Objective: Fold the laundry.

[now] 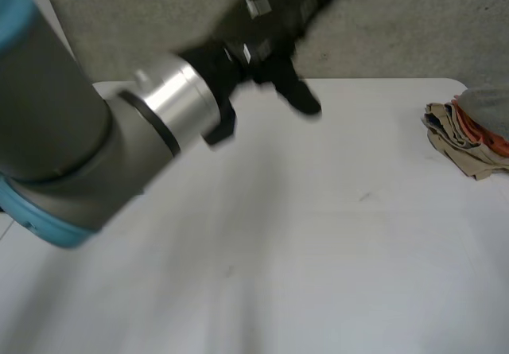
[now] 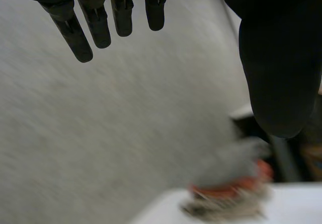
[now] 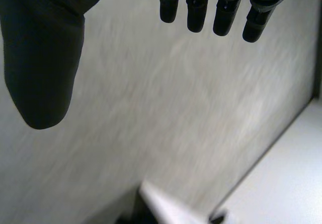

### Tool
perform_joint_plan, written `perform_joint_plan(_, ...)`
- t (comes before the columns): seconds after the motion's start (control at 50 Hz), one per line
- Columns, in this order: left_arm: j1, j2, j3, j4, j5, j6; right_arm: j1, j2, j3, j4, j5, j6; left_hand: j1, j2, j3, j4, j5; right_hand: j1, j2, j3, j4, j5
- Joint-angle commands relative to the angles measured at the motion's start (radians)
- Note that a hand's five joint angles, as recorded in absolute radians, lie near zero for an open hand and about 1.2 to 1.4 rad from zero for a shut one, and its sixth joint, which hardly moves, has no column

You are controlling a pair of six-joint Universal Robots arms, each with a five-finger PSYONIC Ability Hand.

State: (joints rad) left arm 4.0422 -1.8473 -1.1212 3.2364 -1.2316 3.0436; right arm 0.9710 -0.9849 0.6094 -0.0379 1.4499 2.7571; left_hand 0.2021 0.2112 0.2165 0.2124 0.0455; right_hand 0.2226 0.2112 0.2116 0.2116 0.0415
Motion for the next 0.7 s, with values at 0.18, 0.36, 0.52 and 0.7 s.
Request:
perform_joint_plan(0.18, 0.389, 0.142, -0.061, -0.050, -0.298, 0.197, 0.615, -0.313, 0.604, -0.402, -0.267, -0.002, 0.000, -0.009, -0.015, -0.011, -0.018, -0.048, -0.037, -0.037, -0.037, -0.041)
perform_joint_plan(0.36, 0.609, -0.108, -0.163, -0.006, -0.290, 0.448, 0.808, -0.293, 0.903, -0.217, -0.281, -0.120, 0.000, -0.009, -0.015, -0.011, -0.018, -0.048, -0.037, -0.037, -0.037, -0.041)
perform_joint_plan(0.52, 0.692, -0.447, -0.060, 0.124, -0.290, 0.498, 0.861, -0.233, 1.044, -0.211, -0.246, -0.223, 0.011, 0.002, -0.003, 0.001, -0.006, -0.048, -0.037, -0.037, -0.037, -0.041)
perform_joint_plan(0.7, 0.722, -0.694, 0.086, 0.290, -0.290, 0.580, 0.850, -0.225, 1.093, -0.218, -0.243, -0.226, 0.304, 0.294, 0.289, 0.293, 0.286, -0.048, -0.037, -0.037, -0.037, -0.041)
